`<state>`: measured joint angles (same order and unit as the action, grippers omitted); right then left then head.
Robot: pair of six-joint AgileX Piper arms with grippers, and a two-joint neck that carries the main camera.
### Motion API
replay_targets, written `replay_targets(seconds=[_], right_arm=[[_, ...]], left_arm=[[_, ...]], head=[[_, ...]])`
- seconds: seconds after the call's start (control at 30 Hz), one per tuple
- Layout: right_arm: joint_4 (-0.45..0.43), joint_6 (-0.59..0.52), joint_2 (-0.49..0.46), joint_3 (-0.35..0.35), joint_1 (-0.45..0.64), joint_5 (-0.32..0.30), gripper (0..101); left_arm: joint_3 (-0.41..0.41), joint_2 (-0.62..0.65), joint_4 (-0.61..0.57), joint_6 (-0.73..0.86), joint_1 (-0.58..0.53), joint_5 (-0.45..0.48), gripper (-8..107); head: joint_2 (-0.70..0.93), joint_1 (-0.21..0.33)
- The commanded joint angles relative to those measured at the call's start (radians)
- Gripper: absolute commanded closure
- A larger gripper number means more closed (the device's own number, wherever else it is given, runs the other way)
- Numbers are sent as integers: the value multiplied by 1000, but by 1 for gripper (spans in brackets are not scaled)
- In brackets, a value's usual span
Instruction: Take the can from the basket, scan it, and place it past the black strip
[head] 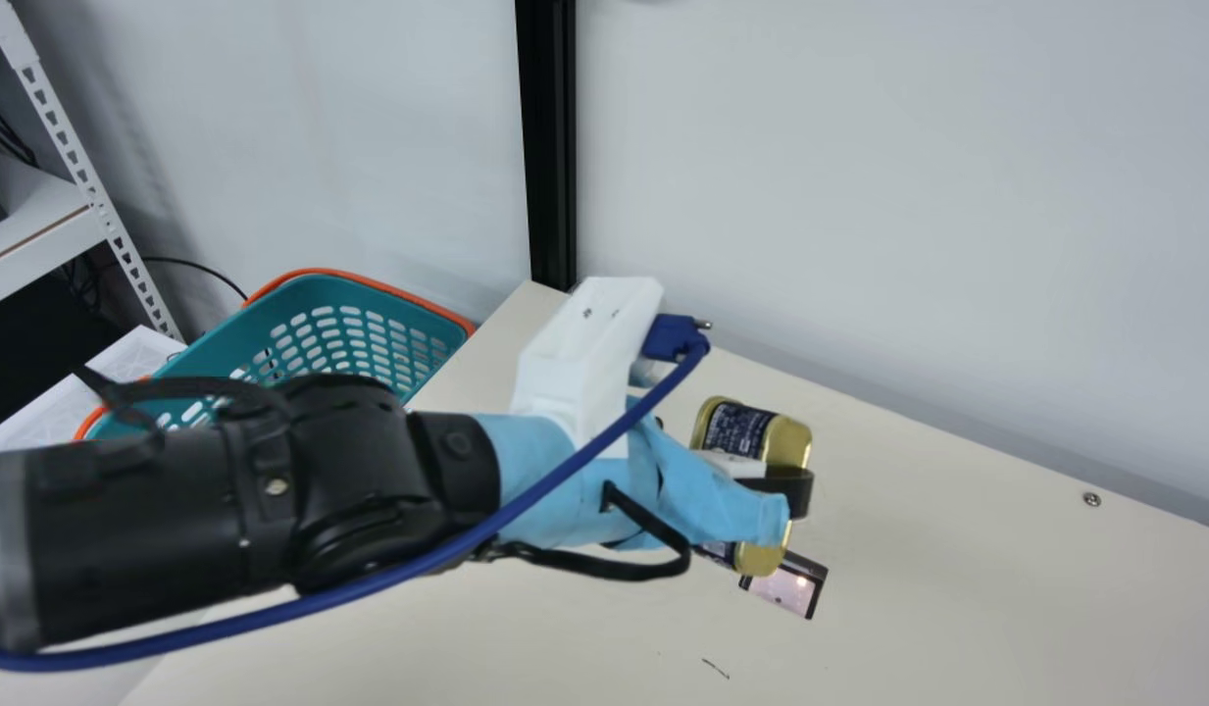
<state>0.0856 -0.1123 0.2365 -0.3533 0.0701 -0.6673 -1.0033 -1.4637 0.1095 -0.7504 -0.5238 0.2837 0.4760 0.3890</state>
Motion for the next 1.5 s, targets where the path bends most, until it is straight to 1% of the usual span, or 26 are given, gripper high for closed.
replay_targets(seconds=[0.0, 0.2, 0.33, 0.47, 0.67, 0.83, 1.0, 1.17, 1.27, 1.47], right_arm=[[0, 0, 0, 0, 0, 0, 0], [0, 0, 0, 0, 0, 0, 0], [0, 0, 0, 0, 0, 0, 0], [0, 0, 0, 0, 0, 0, 0], [0, 0, 0, 0, 0, 0, 0], [0, 0, 0, 0, 0, 0, 0], [0, 0, 0, 0, 0, 0, 0], [0, 0, 0, 0, 0, 0, 0], [0, 0, 0, 0, 0, 0, 0], [0, 0, 0, 0, 0, 0, 0]], left_arm=[[1, -31, 16, 10, 7, -62, 89], [-8, -114, 110, -2, 40, -170, 89], [-28, -170, 159, -12, 57, -221, 89], [-57, -224, 178, 0, 69, -255, 89], [-104, -306, 137, 80, 86, -304, 89], [-123, -370, 20, 229, 94, -355, 89], [-110, -429, -173, 435, 69, -429, 89], [-77, -484, -430, 665, -9, -528, 89], [-70, -511, -559, 766, -66, -575, 89], [-82, -536, -756, 935, -151, -648, 89]], head=[[18, 43], [18, 43], [18, 43], [18, 43], [18, 43], [18, 43], [18, 43], [18, 43], [18, 43], [18, 43]])
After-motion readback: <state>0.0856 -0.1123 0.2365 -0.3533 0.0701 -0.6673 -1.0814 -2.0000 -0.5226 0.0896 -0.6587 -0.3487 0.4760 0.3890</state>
